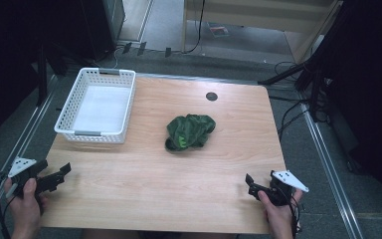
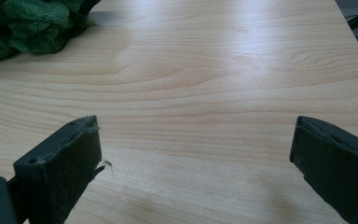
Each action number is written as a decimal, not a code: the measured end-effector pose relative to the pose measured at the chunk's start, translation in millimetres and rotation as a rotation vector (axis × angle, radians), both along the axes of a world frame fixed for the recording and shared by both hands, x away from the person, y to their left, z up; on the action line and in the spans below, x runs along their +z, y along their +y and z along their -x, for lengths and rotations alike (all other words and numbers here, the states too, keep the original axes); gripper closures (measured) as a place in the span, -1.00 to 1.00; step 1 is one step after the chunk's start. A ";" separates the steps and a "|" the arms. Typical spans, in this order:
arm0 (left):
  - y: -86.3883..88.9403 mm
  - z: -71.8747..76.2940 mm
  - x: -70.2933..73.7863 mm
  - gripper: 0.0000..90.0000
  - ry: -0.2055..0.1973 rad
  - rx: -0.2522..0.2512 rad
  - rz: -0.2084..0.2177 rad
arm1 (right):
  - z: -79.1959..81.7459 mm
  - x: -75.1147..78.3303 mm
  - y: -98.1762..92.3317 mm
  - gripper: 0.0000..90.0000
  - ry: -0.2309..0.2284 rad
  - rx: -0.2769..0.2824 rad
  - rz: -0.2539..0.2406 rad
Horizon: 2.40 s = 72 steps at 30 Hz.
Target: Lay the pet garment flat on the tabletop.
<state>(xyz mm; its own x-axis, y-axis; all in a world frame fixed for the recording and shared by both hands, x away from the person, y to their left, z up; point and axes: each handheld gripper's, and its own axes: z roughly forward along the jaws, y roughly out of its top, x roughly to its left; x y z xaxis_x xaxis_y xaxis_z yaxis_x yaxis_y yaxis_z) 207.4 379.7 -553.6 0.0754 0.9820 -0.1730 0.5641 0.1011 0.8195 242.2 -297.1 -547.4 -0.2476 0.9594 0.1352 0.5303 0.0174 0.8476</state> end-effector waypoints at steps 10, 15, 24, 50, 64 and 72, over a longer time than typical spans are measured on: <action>0.1 0.3 0.2 -0.69 -0.002 -0.002 0.001 | 0.8 3.8 2.3 -0.96 0.005 0.004 -0.013; 0.0 0.4 0.2 -0.69 -0.002 0.001 0.001 | -2.2 12.1 13.4 -0.95 -0.005 0.007 0.004; 0.3 1.1 -0.1 -0.69 -0.015 0.005 0.005 | -17.0 38.7 76.7 -0.96 -0.037 0.155 0.046; 1.0 0.7 0.2 -0.69 -0.006 -0.002 0.003 | -118.2 22.1 224.8 -0.97 0.088 0.244 0.146; -39.1 3.0 23.7 -0.73 -0.074 -0.073 -0.055 | -118.3 16.9 216.7 0.76 0.017 0.184 0.132; -109.7 -17.5 68.7 -0.73 -0.176 -0.227 -0.004 | -59.7 70.9 202.9 0.77 -0.080 0.225 0.007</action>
<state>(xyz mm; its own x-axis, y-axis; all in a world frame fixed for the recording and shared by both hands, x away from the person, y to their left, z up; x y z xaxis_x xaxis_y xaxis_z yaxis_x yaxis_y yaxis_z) 224.9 269.9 -484.9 0.3216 0.9374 -0.1339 0.4214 -0.0150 0.9068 301.9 -94.2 -476.5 -0.4652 0.8795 0.1003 0.4436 0.1336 0.8862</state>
